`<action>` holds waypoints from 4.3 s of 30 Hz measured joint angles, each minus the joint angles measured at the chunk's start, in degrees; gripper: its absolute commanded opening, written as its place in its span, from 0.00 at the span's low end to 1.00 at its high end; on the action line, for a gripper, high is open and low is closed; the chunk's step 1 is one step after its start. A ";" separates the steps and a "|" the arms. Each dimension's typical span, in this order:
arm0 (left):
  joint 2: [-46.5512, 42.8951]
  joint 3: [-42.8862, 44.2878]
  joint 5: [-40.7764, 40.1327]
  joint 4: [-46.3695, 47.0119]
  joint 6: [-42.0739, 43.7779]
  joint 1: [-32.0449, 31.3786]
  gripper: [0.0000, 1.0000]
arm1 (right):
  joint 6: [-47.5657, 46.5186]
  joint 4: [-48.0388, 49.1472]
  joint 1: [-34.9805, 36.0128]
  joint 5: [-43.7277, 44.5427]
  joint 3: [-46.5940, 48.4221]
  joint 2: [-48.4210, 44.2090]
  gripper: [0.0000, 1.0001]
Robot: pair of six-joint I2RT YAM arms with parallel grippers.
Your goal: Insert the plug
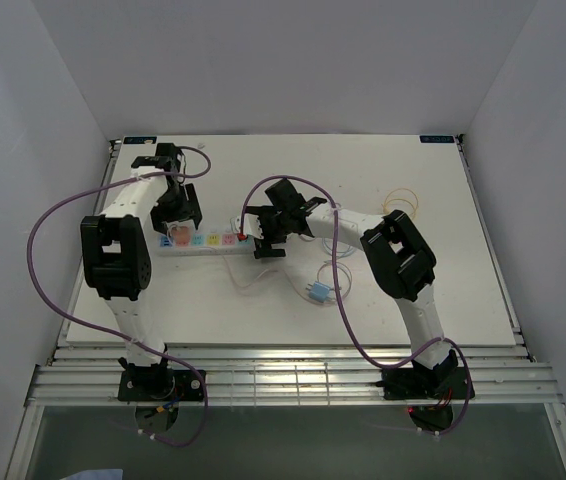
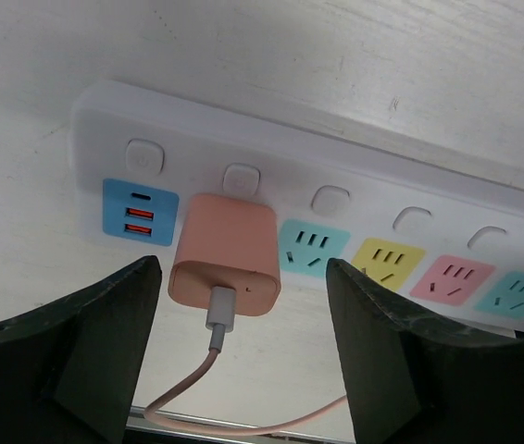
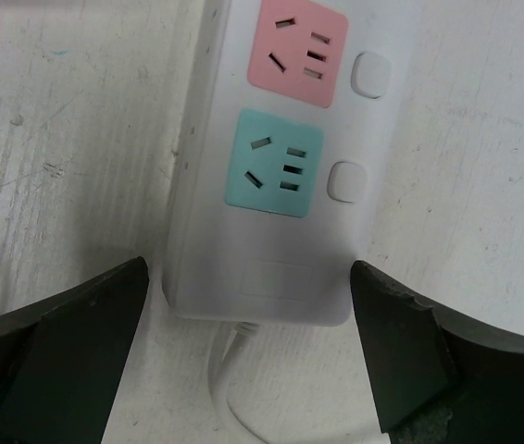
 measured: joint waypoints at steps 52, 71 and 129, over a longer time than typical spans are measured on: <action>-47.93 -28.87 11.06 21.05 -14.95 -23.43 0.98 | 56.81 7.34 4.63 18.64 -49.92 -66.18 0.90; -48.33 -33.66 10.40 22.12 -14.88 -24.20 0.98 | 54.55 -4.17 9.66 32.35 -42.82 -43.58 0.96; -51.80 -37.48 32.26 35.39 -14.23 -24.96 0.98 | 52.02 19.58 6.19 25.68 -51.15 -71.12 0.20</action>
